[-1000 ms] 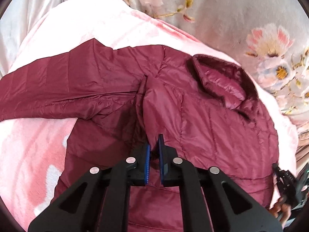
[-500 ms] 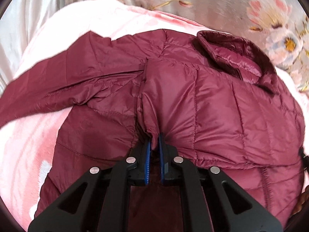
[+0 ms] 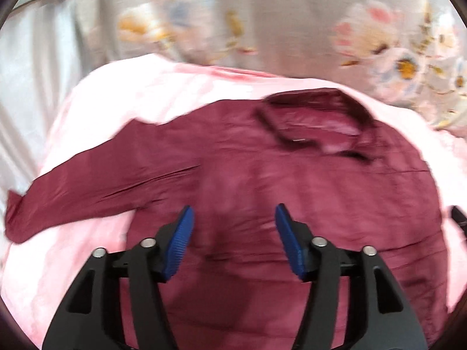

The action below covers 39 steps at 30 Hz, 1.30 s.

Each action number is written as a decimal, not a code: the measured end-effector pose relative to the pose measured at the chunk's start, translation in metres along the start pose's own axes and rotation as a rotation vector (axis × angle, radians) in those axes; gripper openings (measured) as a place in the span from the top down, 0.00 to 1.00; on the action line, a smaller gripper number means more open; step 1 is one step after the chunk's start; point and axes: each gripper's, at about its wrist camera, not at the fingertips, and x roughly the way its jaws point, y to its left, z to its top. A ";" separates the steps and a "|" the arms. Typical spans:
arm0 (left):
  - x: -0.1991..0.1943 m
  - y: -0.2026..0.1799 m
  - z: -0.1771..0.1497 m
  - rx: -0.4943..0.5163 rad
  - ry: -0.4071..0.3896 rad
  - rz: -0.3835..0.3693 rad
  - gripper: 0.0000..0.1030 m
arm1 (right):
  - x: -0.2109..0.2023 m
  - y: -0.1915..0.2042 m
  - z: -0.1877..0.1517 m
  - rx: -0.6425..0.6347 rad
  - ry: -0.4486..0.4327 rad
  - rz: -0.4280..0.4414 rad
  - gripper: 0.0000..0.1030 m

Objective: Fold large clothes

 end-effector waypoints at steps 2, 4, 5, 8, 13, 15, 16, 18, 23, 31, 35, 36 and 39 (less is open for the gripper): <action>0.014 -0.021 0.002 0.022 0.031 -0.024 0.42 | 0.013 0.027 -0.003 -0.055 0.028 0.021 0.86; 0.030 -0.031 0.000 0.027 0.060 -0.021 0.42 | 0.030 0.043 -0.009 -0.082 0.070 0.036 0.86; 0.041 -0.035 -0.004 0.027 0.076 -0.013 0.42 | 0.037 0.046 -0.013 -0.082 0.090 0.042 0.86; 0.062 -0.038 -0.019 0.019 0.114 -0.007 0.42 | 0.055 0.048 -0.027 -0.070 0.140 0.050 0.86; 0.071 -0.035 -0.037 0.012 0.104 -0.011 0.39 | 0.068 0.040 -0.039 -0.032 0.170 0.071 0.89; 0.070 -0.035 -0.041 0.017 0.093 -0.004 0.39 | 0.069 0.041 -0.042 -0.040 0.163 0.065 0.90; 0.070 -0.036 -0.043 0.022 0.087 0.001 0.39 | 0.070 0.042 -0.043 -0.048 0.159 0.056 0.90; 0.070 -0.037 -0.044 0.031 0.080 0.011 0.39 | 0.071 0.047 -0.044 -0.072 0.152 0.032 0.90; 0.070 -0.039 -0.044 0.048 0.073 0.029 0.38 | 0.071 0.048 -0.044 -0.078 0.149 0.000 0.96; 0.070 -0.040 -0.045 0.058 0.068 0.042 0.38 | 0.071 0.049 -0.044 -0.086 0.146 -0.010 0.96; 0.070 -0.041 -0.045 0.061 0.066 0.052 0.37 | 0.071 0.049 -0.045 -0.089 0.145 -0.012 0.96; 0.070 -0.041 -0.045 0.061 0.065 0.055 0.36 | 0.071 0.049 -0.045 -0.088 0.145 -0.012 0.96; 0.070 -0.041 -0.045 0.059 0.065 0.066 0.33 | 0.071 0.049 -0.045 -0.084 0.145 -0.007 0.96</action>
